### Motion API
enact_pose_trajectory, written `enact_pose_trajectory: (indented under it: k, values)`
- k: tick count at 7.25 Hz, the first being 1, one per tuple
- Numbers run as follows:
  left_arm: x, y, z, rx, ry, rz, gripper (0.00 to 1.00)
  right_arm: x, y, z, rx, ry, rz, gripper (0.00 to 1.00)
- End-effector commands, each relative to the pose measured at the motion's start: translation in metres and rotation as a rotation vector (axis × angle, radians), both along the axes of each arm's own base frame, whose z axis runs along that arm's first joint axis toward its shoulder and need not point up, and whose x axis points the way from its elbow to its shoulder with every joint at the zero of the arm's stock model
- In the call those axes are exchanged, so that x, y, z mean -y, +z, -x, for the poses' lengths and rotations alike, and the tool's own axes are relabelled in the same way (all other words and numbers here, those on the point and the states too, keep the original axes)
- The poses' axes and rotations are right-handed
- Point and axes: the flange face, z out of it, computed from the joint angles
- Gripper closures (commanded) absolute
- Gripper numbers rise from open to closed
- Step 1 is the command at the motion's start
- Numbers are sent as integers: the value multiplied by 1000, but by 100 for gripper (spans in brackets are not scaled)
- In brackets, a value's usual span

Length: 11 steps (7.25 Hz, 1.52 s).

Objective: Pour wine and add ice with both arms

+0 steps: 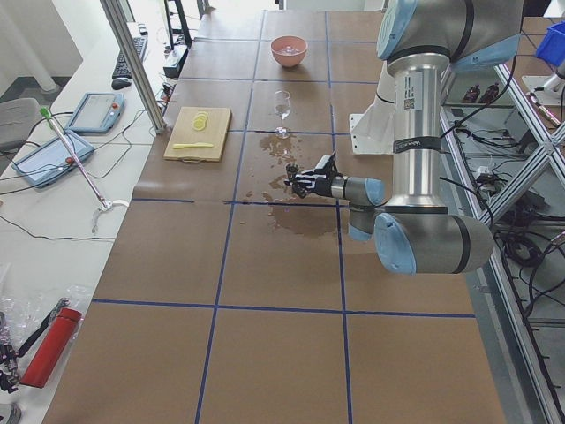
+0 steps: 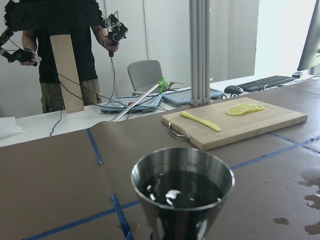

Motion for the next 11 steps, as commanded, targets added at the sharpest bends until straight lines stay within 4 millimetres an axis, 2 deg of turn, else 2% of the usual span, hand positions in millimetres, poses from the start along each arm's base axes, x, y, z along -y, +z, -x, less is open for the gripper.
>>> enact_pose_trajectory:
  k: [1, 2, 3, 4, 5, 6, 8, 11]
  values:
    - [-3, -50, -3, -6, 161, -84, 100, 0, 0, 0, 0, 0, 0, 0]
    - [14, -79, 5, 53, 241, -143, 100, 1, 0, 0, 0, -1, -2, 0]
    - [27, -94, 14, 92, 323, -161, 100, 1, -1, 0, 0, 0, -3, 0]
    - [41, -99, 22, 132, 400, -166, 100, 1, -2, 0, 1, 0, -4, 0]
    - [64, -119, 27, 153, 495, -181, 100, 1, -2, 0, 1, 0, -4, 0]
    - [95, -143, 33, 172, 547, -183, 100, 1, -2, 0, 1, 0, -4, 0]
    - [122, -193, 9, 190, 587, -171, 100, 1, -1, 0, 0, 0, -3, 0]
    - [149, -284, -40, 262, 607, -146, 100, 0, -1, 0, 0, 0, -1, 0]
